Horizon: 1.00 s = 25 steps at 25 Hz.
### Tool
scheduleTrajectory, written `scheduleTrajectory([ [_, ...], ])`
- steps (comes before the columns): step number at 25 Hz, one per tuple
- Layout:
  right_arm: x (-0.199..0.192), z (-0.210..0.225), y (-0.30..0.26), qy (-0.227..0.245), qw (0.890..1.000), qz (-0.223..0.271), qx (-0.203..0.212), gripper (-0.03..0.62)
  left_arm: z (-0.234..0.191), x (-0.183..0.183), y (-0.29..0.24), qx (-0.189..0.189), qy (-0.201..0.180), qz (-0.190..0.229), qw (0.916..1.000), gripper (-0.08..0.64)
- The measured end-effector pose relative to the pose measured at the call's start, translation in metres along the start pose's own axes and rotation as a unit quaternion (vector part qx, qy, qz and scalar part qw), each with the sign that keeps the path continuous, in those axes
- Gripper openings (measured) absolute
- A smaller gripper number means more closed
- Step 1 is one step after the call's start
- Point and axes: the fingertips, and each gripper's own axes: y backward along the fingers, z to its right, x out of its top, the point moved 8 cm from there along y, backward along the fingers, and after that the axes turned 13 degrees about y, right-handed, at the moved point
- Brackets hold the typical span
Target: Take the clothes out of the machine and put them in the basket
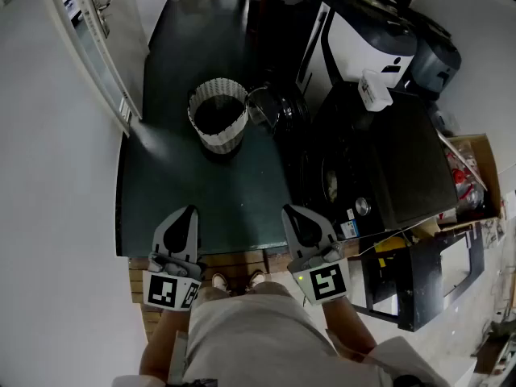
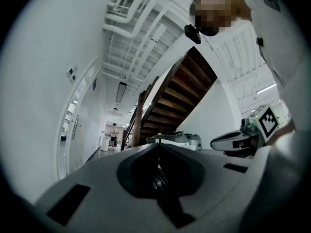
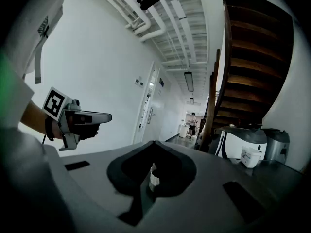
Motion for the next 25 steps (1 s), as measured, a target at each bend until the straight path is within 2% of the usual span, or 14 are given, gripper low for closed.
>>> scheduleTrajectory([
  [9, 0.001, 0.002, 0.001, 0.001, 1.0, 0.002, 0.005, 0.014, 0.005, -0.001, 0.002, 0.003, 0.001, -0.004, 1.0, 0.014],
  [12, 0.001, 0.001, 0.002, -0.017, 1.0, 0.017, 0.009, 0.014, 0.005, -0.001, 0.004, 0.003, 0.003, -0.001, 1.0, 0.014],
  [17, 0.003, 0.003, 0.005, -0.021, 0.999, 0.028, 0.014, 0.014, 0.003, 0.0, 0.009, 0.026, 0.011, 0.013, 0.9995, 0.028],
  [21, -0.002, 0.003, 0.006, -0.017, 0.999, 0.024, 0.015, 0.014, -0.001, -0.002, 0.009, 0.045, 0.017, 0.016, 0.9987, 0.248],
  [25, -0.01, 0.007, 0.009, -0.023, 0.999, 0.019, 0.02, 0.014, -0.002, -0.009, 0.006, 0.075, 0.009, 0.001, 0.9971, 0.395],
])
